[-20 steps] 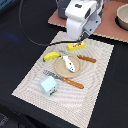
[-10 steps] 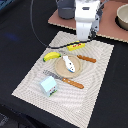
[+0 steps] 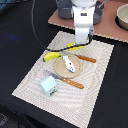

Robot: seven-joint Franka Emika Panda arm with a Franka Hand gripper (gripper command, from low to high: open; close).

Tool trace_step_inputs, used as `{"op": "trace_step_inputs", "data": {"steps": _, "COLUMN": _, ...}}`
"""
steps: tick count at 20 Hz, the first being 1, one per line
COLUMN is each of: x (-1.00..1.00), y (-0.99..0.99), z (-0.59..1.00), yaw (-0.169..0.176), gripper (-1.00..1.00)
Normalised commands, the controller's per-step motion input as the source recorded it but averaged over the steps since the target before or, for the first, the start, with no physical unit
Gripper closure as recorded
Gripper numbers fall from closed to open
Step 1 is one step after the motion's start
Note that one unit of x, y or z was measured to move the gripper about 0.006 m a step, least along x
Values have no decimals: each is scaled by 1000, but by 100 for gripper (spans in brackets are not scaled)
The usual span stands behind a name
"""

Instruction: Interact with the objects in diverse but meaningful ways.

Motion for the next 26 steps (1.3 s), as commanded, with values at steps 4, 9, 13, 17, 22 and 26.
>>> {"op": "trace_step_inputs", "data": {"steps": 4, "x": -15, "y": 53, "z": -292, "yaw": 69, "gripper": -100}}
{"op": "trace_step_inputs", "data": {"steps": 9, "x": 0, "y": 35, "z": -236, "yaw": 50, "gripper": -100}}
{"op": "trace_step_inputs", "data": {"steps": 13, "x": -49, "y": 63, "z": -331, "yaw": 56, "gripper": -100}}
{"op": "trace_step_inputs", "data": {"steps": 17, "x": -89, "y": 64, "z": -394, "yaw": 65, "gripper": 100}}
{"op": "trace_step_inputs", "data": {"steps": 22, "x": -105, "y": 52, "z": -391, "yaw": 66, "gripper": 100}}
{"op": "trace_step_inputs", "data": {"steps": 26, "x": -37, "y": 36, "z": -294, "yaw": 66, "gripper": 100}}
